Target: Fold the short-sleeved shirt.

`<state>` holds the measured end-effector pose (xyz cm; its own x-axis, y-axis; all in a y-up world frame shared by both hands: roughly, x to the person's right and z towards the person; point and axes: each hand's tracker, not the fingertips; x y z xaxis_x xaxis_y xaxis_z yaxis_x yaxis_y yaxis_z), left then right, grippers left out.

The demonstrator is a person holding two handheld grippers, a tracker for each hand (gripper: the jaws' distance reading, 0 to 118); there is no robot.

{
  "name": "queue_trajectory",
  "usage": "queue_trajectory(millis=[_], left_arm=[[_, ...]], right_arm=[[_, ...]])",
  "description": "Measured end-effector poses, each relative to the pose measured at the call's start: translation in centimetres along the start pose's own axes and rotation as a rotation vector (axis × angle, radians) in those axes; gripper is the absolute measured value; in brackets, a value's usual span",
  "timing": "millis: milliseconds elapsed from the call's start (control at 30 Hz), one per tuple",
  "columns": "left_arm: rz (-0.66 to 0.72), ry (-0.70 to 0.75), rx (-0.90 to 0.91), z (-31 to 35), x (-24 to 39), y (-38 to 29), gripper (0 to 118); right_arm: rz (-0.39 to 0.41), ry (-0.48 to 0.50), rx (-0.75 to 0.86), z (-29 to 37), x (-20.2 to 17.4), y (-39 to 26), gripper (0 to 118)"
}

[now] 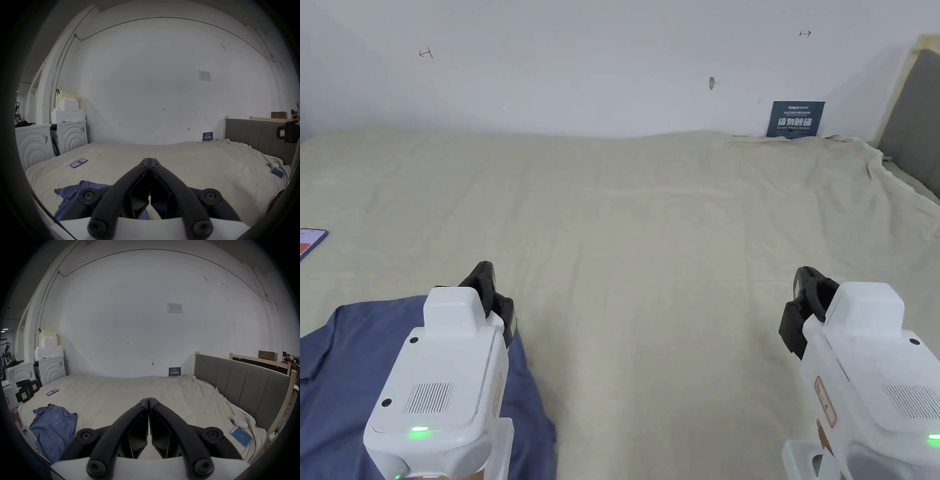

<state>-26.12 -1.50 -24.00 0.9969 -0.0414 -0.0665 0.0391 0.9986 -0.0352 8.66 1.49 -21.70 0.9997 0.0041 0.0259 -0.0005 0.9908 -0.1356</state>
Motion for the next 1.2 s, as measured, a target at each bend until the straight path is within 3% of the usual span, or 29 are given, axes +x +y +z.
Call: queue_trajectory(millis=[267, 800, 1200], left_arm=[[-0.002, 0.097, 0.013, 1.3, -4.4, 0.5, 0], [-0.033, 0.406, 0.003, 8.8, -17.4, 0.6, 0], [-0.023, 0.478, -0.051, 11.4, -21.5, -0.4, 0]], right_arm=[[0.01, 0.106, 0.012, -1.5, -4.6, 0.6, 0], [0.008, 0.427, 0.028, -2.5, -18.2, 1.4, 0], [0.032, 0.516, 0.017, -2.2, -22.4, 0.7, 0]])
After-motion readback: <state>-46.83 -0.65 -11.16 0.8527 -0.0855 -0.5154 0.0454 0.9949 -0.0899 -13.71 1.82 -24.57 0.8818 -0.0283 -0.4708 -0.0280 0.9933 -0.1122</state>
